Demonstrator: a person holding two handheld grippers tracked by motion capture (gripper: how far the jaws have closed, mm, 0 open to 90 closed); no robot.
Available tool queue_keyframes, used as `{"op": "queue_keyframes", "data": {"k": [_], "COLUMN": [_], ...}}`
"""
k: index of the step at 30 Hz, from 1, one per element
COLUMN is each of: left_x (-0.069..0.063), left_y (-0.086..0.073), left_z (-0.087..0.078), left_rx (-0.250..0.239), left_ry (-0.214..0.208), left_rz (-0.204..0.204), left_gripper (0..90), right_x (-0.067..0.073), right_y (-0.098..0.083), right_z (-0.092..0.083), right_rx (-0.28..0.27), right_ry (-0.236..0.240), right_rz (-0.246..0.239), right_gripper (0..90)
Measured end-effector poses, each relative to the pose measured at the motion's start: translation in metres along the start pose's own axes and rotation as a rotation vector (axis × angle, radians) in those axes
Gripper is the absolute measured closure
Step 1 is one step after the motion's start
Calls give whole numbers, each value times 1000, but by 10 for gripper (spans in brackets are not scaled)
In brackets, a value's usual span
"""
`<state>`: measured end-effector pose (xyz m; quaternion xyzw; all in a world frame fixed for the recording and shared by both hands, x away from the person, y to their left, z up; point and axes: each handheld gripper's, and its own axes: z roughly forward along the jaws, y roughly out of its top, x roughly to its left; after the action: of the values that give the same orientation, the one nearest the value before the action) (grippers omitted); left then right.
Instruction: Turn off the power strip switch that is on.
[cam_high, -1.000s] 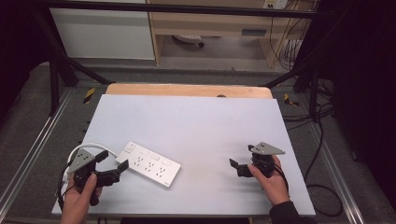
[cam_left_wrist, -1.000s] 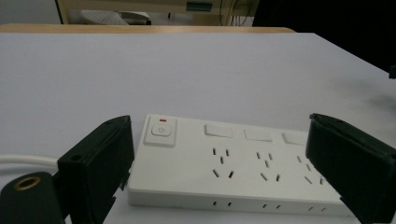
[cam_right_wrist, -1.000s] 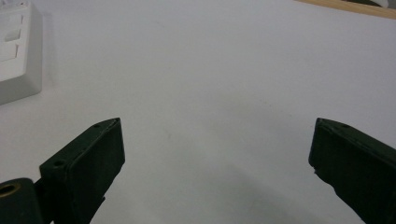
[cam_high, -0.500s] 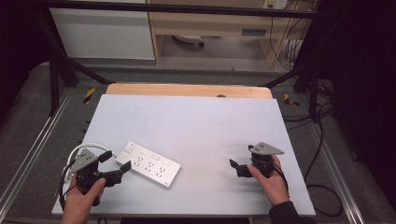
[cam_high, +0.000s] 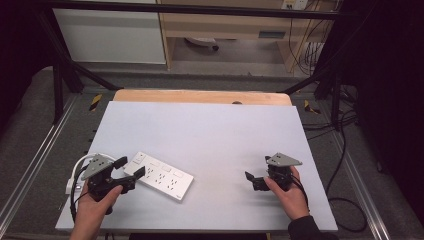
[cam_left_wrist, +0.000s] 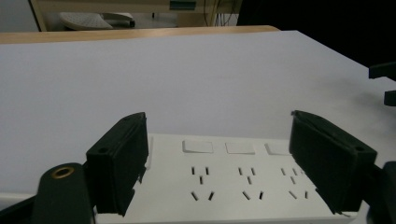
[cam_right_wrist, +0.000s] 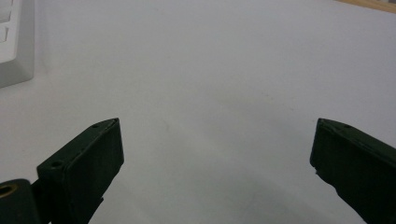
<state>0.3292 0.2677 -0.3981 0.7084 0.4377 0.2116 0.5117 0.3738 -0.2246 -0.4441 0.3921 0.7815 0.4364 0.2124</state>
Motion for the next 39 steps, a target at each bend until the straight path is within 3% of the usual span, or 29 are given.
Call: {"op": "queue_keyframes", "data": {"k": [5,9,12,17,18,19,20,21,28,29,34,39], "left_x": [-6,-18,-21,-23,-22,-21,-21,-21,-22,-23,-28,-32], "left_y": [4,13,15,20,20,20,20,20,16,15,13,6], "left_z": [12,20,22,29,31,33,36,39,53,56,64,72], "left_rx": [4,-30,-40,-52,-49,-43,-37,-31,23,37,79,152], "left_ry": [-5,-11,-6,-28,-40,-46,-45,-54,-89,-111,-133,-126], "left_rz": [26,65,74,53,48,44,36,30,35,37,53,71], "left_gripper": [197,242,339,544,544,635,635,698,836,873,897,898], "right_x": [0,-1,-1,0,0,-1,-1,-1,0,0,0,0], "right_y": [0,0,0,0,0,0,0,0,1,1,1,1], "right_z": [0,-1,-1,-1,-1,-1,-1,-1,-1,-1,-2,-2], "right_rx": [-1,-4,-4,-4,-4,-3,-3,-4,-8,-9,-11,-12], "right_ry": [-3,-5,-6,-3,-3,-4,-4,-4,-3,-3,0,1], "right_rz": [2,7,7,3,3,2,2,2,3,-1,-2,-2], "right_gripper": [32,32,32,32,32,32,32,32,32,32,32,32]}}
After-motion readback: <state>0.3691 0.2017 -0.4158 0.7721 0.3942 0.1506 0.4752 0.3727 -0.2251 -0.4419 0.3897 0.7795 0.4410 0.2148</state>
